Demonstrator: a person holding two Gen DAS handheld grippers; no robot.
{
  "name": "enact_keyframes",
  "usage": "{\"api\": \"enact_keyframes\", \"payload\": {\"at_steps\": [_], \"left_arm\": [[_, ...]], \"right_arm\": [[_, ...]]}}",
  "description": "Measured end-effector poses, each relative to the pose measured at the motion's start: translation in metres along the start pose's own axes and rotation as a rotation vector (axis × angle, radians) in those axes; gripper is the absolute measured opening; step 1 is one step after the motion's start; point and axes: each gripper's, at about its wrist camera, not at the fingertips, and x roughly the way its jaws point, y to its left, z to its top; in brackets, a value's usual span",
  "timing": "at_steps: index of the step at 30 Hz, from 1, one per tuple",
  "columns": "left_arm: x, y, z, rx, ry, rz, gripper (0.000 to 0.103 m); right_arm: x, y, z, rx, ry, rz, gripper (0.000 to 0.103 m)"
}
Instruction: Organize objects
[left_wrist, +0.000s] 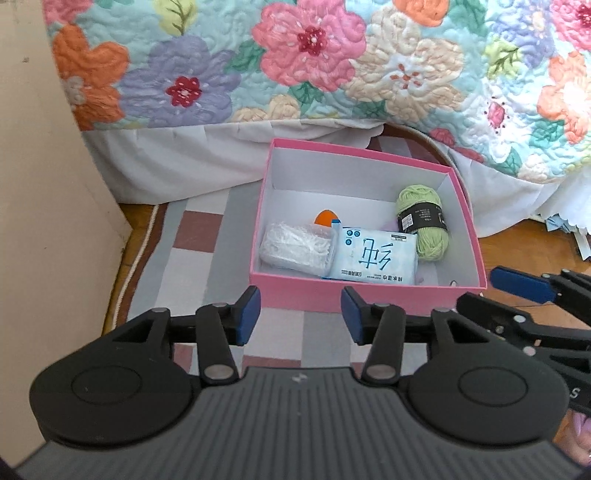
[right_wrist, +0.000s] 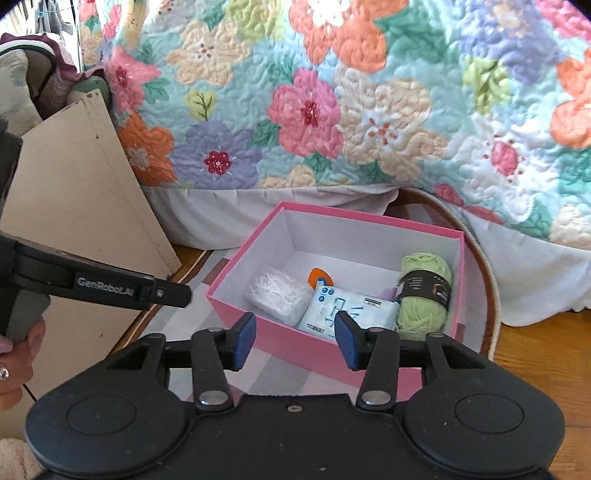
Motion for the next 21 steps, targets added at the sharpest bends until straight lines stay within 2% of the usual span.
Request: {"api": "enact_keyframes", "payload": {"at_steps": [6,8,17,18,20,21], "left_arm": [[-0.027,-0.007,-0.020,0.006,-0.023,0.008,0.060],[-0.036,-0.008,-0.026,0.004,-0.035,0.007,0.060],[-0.058,-0.011,-0.059,-0.017,-0.075,0.024,0.065],[-0.060,-0.011,-0.062,-0.020,-0.076,0.026,0.065],[-0.063,-0.012,-0.069,-0.020,-0.076,0.031,0.067],[-0.064,-0.013,-0.071,-0.017,-0.072,0.035,0.068]], "right_arm": [[-0.022,0.000,-0.011,0.005,-0.010,-0.027,0.057],[-0.029,0.001,-0.015,0.006,-0.020,-0.037,0.061],[-0.055,0.011,-0.033,-0.028,-0.026,-0.098,0.068],[-0.057,0.011,-0.035,-0.024,-0.023,-0.095,0.070],[-0.062,0.011,-0.039,-0.012,-0.025,-0.092,0.079],[-0.064,0.011,-0.042,-0.010,-0.027,-0.098,0.080]]}}
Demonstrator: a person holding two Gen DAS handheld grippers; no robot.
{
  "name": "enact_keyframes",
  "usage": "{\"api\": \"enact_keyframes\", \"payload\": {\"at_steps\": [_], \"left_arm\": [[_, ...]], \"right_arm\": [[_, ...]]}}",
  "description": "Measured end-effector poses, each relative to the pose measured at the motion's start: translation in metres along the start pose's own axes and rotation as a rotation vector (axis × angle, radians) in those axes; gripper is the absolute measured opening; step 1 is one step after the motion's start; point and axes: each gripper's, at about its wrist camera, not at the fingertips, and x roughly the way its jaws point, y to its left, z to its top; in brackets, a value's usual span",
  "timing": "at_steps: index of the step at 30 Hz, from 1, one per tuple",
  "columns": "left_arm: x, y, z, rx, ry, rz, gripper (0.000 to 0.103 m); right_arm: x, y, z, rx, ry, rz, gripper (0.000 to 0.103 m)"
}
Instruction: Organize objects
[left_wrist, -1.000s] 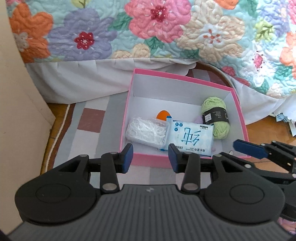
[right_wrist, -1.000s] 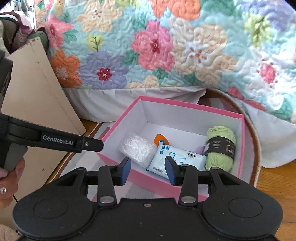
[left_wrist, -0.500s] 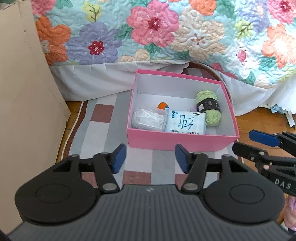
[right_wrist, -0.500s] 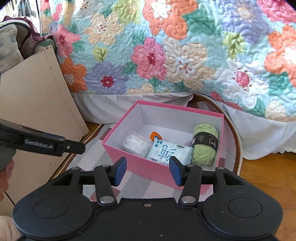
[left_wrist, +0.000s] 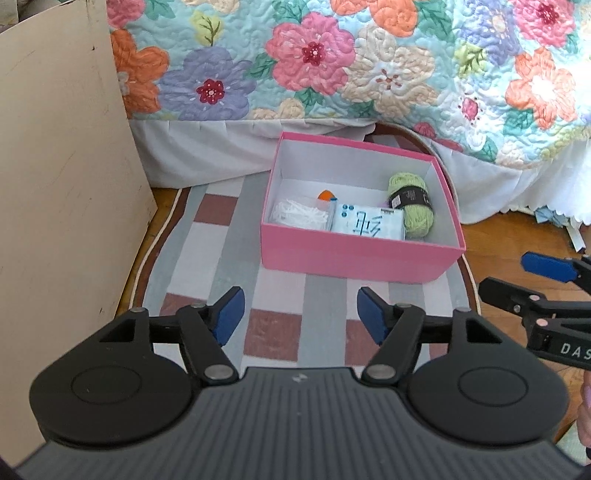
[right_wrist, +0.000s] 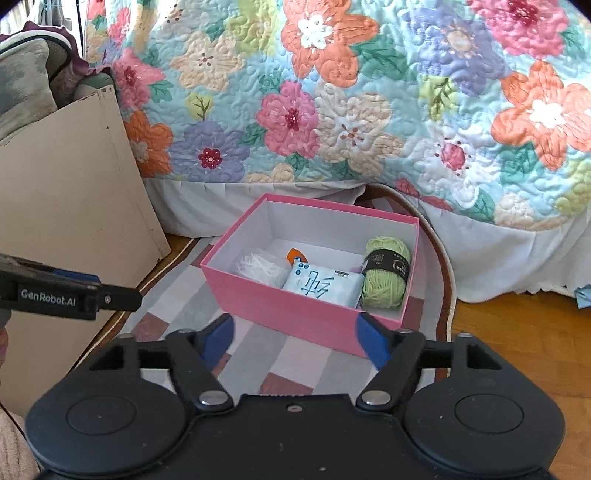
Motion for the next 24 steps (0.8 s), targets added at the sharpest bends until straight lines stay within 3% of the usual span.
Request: {"api": "enact_keyframes", "payload": {"at_steps": [6,14,20,24], "left_arm": [[-0.005,-0.003,-0.011,0.020,0.013,0.022,0.075],[-0.006,0.000,-0.026,0.016,0.028,0.041,0.087],[-0.007,0.004,-0.033,0.021,0.018,0.053,0.099],[-0.008,0.004,-0.037,0.009,-0.016,0.061,0.103]], "right_arm": [[-0.006,-0.001,-0.013,0.054,0.002,-0.006,0.080],[-0.011,-0.001,-0.026,0.087,0.010,-0.062,0.100],[-0.014,-0.001,-0.033,0.102,0.047,-0.137,0.100],[-0.019,0.001,-0.035,0.107,0.069,-0.132,0.100]]}}
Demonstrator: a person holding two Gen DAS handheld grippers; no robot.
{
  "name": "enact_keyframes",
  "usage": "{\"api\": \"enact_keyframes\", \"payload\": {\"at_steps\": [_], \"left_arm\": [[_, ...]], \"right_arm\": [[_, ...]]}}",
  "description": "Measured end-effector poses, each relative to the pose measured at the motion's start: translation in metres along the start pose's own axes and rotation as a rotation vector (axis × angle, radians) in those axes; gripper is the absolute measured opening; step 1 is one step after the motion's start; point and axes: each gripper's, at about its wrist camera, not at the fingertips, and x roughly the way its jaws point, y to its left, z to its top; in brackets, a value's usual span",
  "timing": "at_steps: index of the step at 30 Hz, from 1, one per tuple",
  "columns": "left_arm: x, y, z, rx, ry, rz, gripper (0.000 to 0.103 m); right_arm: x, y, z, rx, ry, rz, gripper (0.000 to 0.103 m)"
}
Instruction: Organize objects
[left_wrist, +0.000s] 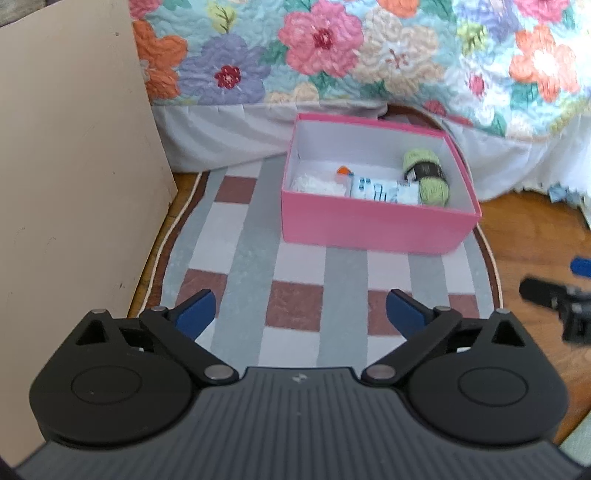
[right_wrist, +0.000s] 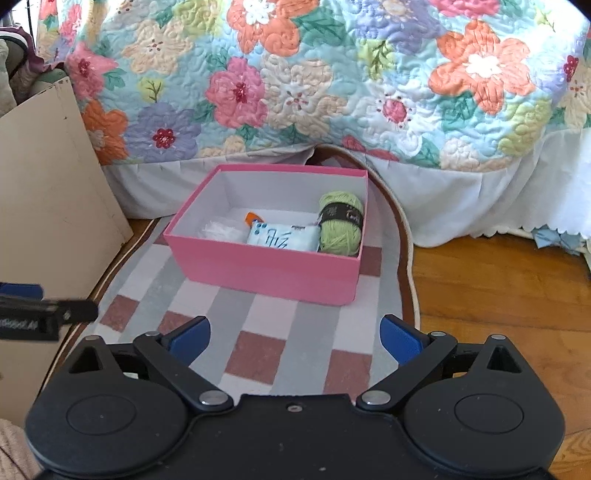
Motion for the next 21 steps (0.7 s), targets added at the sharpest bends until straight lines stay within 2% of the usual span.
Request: {"api": "enact_keyframes", "payload": {"at_steps": [5,12,18,21], "left_arm": [[-0.002,-0.003,0.000,0.010,0.024,0.039,0.103],[-0.005,-0.003,-0.002,0.000,0.050,0.056,0.103],[-0.007,-0.009,-0.006,0.014,0.071,0.016,0.103],[-0.007,-0.012,-0.007,0.021,0.073,0.032,0.103]], "right_arm": [[-0.008,0.007,-0.004,-0.022,-0.005,-0.030,0.100],[-0.008,0.007,-0.009,-0.008,0.011,-0.050,0.100],[-0.011,0.009,-0.010,-0.019,0.018,-0.063,0.100],[-0.011,0.008,-0.010,-0.020,0.020,-0.062,0.100]]}}
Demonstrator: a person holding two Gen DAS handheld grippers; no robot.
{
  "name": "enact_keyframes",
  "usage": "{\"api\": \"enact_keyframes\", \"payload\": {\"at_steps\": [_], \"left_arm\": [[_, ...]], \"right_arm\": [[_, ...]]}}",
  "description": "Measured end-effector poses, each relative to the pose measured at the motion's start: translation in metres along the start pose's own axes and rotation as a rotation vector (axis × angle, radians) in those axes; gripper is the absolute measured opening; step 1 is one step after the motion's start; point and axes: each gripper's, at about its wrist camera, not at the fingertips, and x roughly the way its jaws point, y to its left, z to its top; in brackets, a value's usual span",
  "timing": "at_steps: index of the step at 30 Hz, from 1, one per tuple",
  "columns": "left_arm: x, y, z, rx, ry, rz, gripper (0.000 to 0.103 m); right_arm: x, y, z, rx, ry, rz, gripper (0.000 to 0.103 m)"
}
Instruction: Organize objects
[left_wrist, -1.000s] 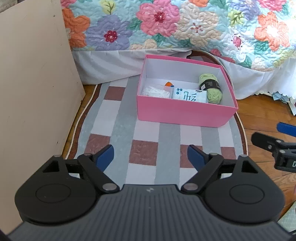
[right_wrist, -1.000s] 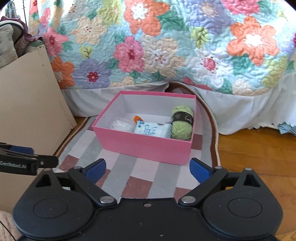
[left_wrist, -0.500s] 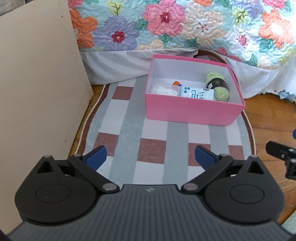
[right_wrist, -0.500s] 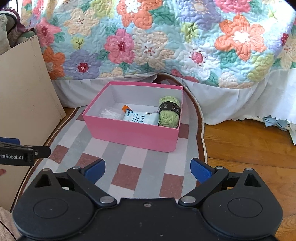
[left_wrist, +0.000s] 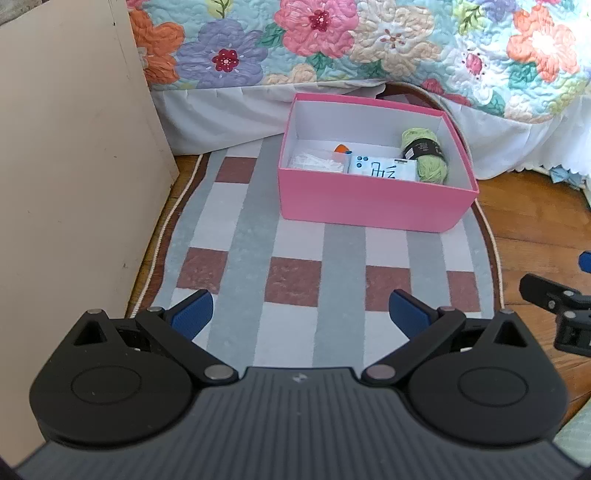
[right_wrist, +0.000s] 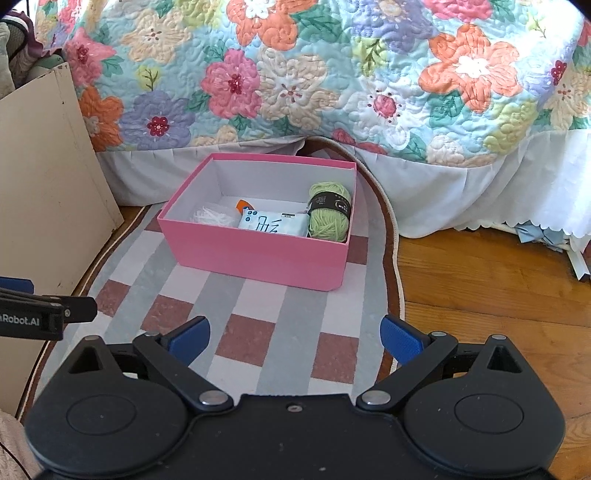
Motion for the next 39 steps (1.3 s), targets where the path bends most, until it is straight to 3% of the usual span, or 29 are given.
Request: {"api": "enact_keyframes", "payload": {"at_steps": [5,14,39], "left_arm": [[-0.0029,0.0002,-0.0002,-0.004,-0.006,0.009,0.103],[0.0024,0.0033,0.0013,-0.022,0.059,0.006,0.103],[0.0012,-0.0015,0.0000,0.032,0.064,0.067,0.103]], "right_arm": [[-0.0030,0.0000,-0.0009,0.000,0.005,-0.017,0.100],[-0.0045,-0.0010,-0.0012,0.006,0.025,-0.030,0.100],[-0.0061,-0.0048,-0.0031,0.028,0.061,-0.049,0.100]]}}
